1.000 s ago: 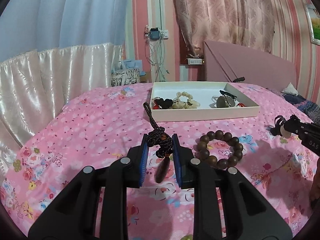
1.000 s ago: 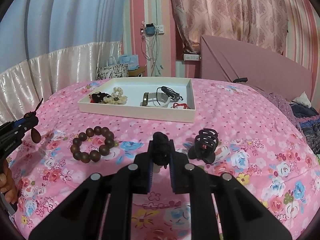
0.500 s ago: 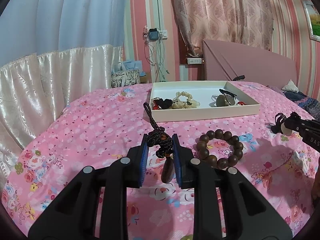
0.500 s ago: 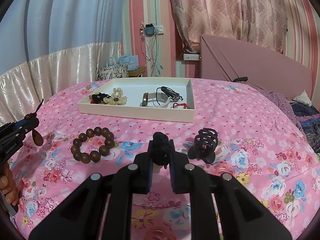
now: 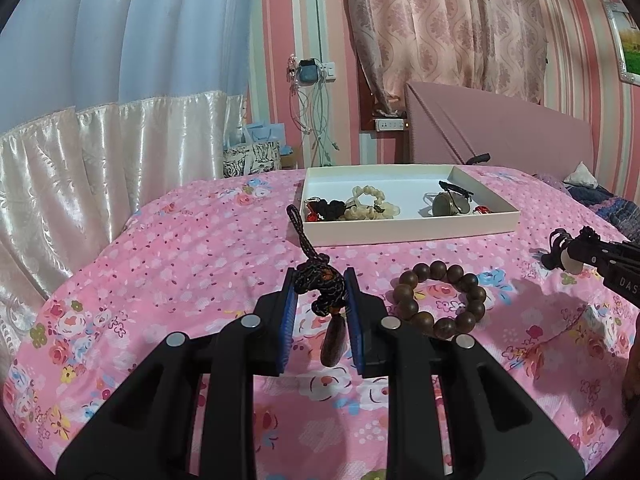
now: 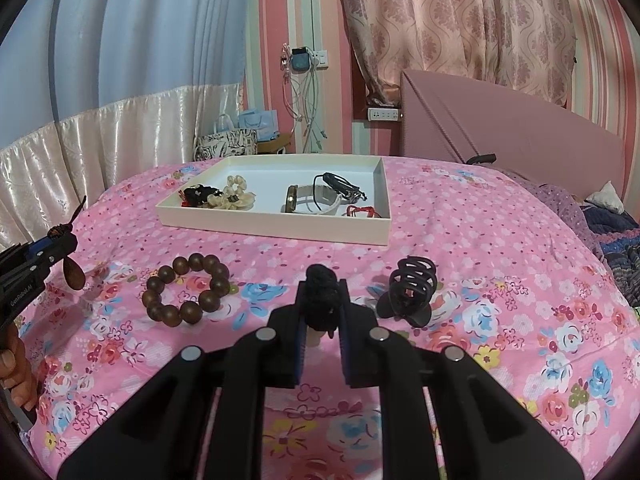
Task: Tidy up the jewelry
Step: 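Hold the brown pendant lifted in the left gripper above the bedspread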
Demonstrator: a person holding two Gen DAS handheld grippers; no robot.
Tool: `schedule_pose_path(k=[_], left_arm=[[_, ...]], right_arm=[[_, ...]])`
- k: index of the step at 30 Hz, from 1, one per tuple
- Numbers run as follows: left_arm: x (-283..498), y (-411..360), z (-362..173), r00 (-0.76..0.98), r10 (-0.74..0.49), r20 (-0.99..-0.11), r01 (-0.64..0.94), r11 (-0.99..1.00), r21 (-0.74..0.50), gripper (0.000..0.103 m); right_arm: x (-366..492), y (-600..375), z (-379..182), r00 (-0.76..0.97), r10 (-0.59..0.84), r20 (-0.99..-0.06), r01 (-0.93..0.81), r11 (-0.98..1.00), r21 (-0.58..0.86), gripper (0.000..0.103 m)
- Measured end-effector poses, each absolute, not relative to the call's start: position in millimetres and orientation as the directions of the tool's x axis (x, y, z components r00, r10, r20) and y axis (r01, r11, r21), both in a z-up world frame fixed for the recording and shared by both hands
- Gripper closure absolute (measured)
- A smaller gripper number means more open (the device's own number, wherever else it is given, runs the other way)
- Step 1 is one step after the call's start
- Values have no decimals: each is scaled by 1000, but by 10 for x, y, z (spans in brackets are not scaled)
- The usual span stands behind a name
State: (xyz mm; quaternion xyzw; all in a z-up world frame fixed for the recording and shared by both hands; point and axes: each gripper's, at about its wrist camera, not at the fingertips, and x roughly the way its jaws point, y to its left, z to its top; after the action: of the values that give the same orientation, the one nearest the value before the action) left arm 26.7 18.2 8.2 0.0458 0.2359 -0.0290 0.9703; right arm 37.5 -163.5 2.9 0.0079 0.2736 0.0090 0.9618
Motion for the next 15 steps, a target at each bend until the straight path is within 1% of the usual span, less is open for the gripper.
schedule_pose_path(k=[15], left_arm=[[255, 161, 87, 887, -29, -460, 81, 992, 94, 81]], right_arm=[[387, -1614, 17, 842, 26, -538, -21, 1000, 15, 89]])
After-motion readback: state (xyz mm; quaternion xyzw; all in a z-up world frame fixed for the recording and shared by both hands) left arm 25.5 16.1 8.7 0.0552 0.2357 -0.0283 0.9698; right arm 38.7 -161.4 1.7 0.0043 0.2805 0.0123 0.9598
